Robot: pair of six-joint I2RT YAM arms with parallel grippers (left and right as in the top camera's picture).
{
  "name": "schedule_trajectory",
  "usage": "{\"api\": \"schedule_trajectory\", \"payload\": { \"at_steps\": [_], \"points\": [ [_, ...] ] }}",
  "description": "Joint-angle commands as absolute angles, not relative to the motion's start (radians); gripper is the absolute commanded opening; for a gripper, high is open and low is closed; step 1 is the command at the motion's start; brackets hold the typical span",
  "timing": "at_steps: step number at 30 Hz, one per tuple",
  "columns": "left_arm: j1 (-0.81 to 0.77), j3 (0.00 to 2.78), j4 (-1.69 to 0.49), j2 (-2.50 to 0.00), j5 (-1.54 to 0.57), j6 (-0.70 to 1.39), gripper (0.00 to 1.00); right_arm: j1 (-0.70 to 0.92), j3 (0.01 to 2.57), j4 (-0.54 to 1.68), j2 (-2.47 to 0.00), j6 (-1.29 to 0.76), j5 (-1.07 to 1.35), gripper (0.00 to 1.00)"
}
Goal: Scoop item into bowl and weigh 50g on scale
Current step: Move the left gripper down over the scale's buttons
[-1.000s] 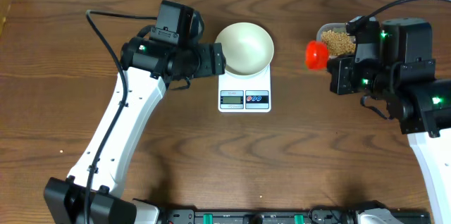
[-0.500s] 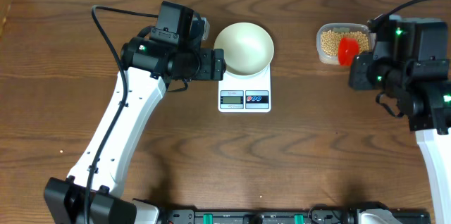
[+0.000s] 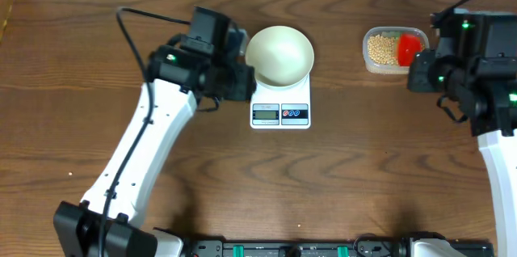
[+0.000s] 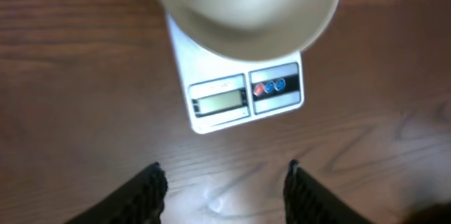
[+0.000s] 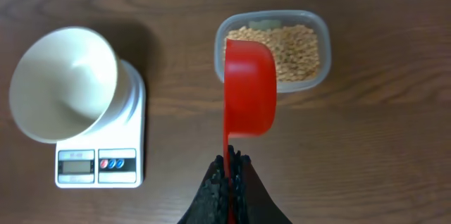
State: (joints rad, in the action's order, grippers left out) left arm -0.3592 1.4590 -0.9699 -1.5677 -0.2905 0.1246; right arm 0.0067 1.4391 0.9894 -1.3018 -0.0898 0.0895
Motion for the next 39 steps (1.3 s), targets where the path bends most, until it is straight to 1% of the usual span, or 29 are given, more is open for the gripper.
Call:
{"api": "schedule_trajectory", "payload": {
  "at_steps": [1, 3, 5, 9, 14, 17, 18, 23, 24, 25, 27, 39],
  "points": [
    [-0.424, 1.390, -0.962, -1.573, -0.289, 0.145, 0.53, -0.041, 1.458, 0.981, -1.296, -0.077, 0.146, 0.01],
    [-0.472, 1.312, -0.894, -1.573, -0.268, 0.205, 0.50, -0.070, 1.458, 0.979, -1.296, -0.077, 0.164, 0.01],
    [-0.498, 1.256, -0.825, -1.573, -0.268, 0.242, 0.46, -0.080, 1.458, 0.981, -1.296, -0.077, 0.164, 0.01],
    [-0.545, 1.153, -0.681, -1.573, -0.256, 0.323, 0.41, -0.093, 1.458, 0.993, -1.296, -0.077, 0.164, 0.01],
    [-0.578, 1.072, -0.553, -1.573, -0.144, 0.380, 0.39, -0.093, 1.458, 0.992, -1.296, -0.077, 0.164, 0.01],
    [-0.582, 1.042, -0.477, -1.574, -0.118, 0.380, 0.39, -0.093, 1.458, 0.991, -1.296, -0.077, 0.164, 0.01],
    [-0.582, 1.035, -0.455, -1.576, -0.119, 0.381, 0.37, -0.093, 1.458, 0.991, -1.296, -0.077, 0.163, 0.01],
    [-0.583, 1.032, -0.396, -1.609, -0.118, 0.403, 0.21, -0.093, 1.458, 0.991, -1.296, -0.077, 0.163, 0.01],
    [-0.585, 1.032, -0.386, -1.617, -0.119, 0.409, 0.19, -0.093, 1.458, 0.992, -1.296, -0.077, 0.163, 0.01],
    [-0.587, 1.032, -0.377, -1.630, -0.120, 0.416, 0.13, -0.093, 1.458, 0.992, -1.296, -0.077, 0.164, 0.01],
    [-0.592, 1.032, -0.369, -1.650, -0.120, 0.433, 0.08, -0.093, 1.458, 0.992, -1.296, -0.077, 0.163, 0.01],
    [-0.630, 1.032, -0.294, -1.744, -0.122, 0.451, 0.07, -0.093, 1.458, 1.001, -1.296, -0.077, 0.163, 0.01]
  ]
}}
